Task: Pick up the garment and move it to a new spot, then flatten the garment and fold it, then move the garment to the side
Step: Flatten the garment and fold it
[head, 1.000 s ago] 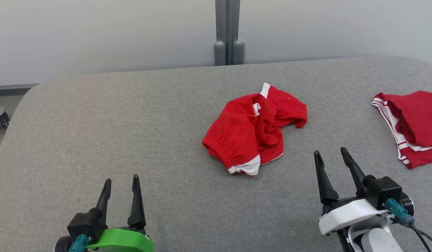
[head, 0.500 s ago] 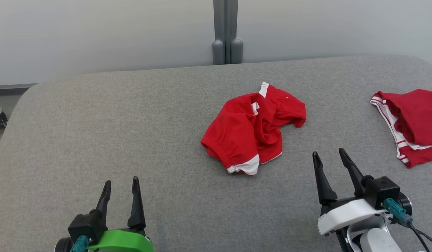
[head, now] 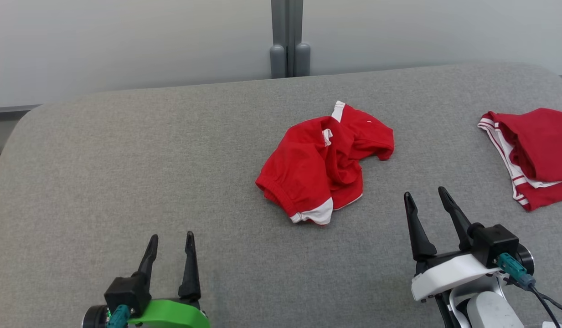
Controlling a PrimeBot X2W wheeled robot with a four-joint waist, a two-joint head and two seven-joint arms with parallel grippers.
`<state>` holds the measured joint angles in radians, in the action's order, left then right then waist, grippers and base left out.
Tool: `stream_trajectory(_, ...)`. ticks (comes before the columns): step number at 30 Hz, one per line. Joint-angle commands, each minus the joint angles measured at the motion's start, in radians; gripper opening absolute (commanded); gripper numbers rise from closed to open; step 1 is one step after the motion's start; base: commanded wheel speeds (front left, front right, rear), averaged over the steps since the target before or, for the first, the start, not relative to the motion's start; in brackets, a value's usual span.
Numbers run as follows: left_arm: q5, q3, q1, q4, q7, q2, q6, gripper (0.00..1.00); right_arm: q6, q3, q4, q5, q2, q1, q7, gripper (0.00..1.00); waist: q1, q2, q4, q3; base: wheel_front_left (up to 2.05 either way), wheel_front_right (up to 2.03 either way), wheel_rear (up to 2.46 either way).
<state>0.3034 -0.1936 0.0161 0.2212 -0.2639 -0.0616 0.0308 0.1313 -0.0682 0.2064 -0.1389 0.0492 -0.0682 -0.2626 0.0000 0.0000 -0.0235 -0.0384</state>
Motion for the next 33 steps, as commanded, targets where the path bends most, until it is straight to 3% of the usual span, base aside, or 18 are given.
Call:
stream_trajectory(1,-0.009,-0.011,-0.028,0.007,0.0,0.002,-0.008,1.0,-0.001,-0.001,-0.003,0.003,0.003,-0.012,-0.003,1.0,0.0,0.0,0.022,-0.019,0.0,0.0,0.0)
stream_trajectory(10,0.025,-0.163,-0.142,0.12,0.029,0.009,-0.065,1.0,-0.001,-0.009,-0.012,0.006,0.002,-0.056,-0.003,1.0,0.0,0.0,0.16,-0.116,0.0,0.0,0.0)
stream_trajectory(17,0.119,-0.229,-0.222,0.205,0.029,0.009,-0.057,1.0,-0.001,0.007,-0.017,-0.006,0.002,-0.073,-0.003,1.0,0.0,0.0,0.261,-0.17,0.0,0.0,0.0)
stream_trajectory(24,0.187,-0.244,-0.266,0.259,0.015,0.008,-0.049,1.0,-0.001,0.003,-0.019,-0.016,0.002,-0.072,-0.003,1.0,0.0,0.0,0.301,-0.18,0.0,0.0,0.0)
stream_trajectory(25,0.197,-0.242,-0.271,0.26,0.013,0.008,-0.047,0.95,-0.001,0.004,-0.019,-0.016,0.002,-0.071,-0.003,1.0,0.0,0.0,0.301,-0.18,0.0,0.0,0.0)
stream_trajectory(26,0.209,-0.24,-0.276,0.262,0.008,0.008,-0.044,0.66,-0.001,0.006,-0.019,-0.017,0.002,-0.069,-0.003,1.0,0.0,0.0,0.301,-0.179,0.0,0.0,0.0)
stream_trajectory(27,0.215,-0.24,-0.279,0.263,0.007,0.008,-0.041,0.28,-0.001,0.009,-0.018,-0.017,0.002,-0.066,-0.003,1.0,0.0,0.0,0.298,-0.177,0.0,0.0,0.0)
stream_trajectory(28,0.219,-0.24,-0.283,0.262,0.005,0.008,-0.039,0.0,-0.001,0.012,-0.017,-0.017,0.002,-0.063,-0.003,1.0,0.0,0.0,0.293,-0.174,0.0,0.0,0.0)
stream_trajectory(33,0.211,-0.223,-0.273,0.208,-0.001,0.008,-0.034,0.0,-0.001,0.011,-0.013,-0.01,0.002,-0.05,-0.003,1.0,0.0,0.0,0.252,-0.154,0.0,0.0,0.0)
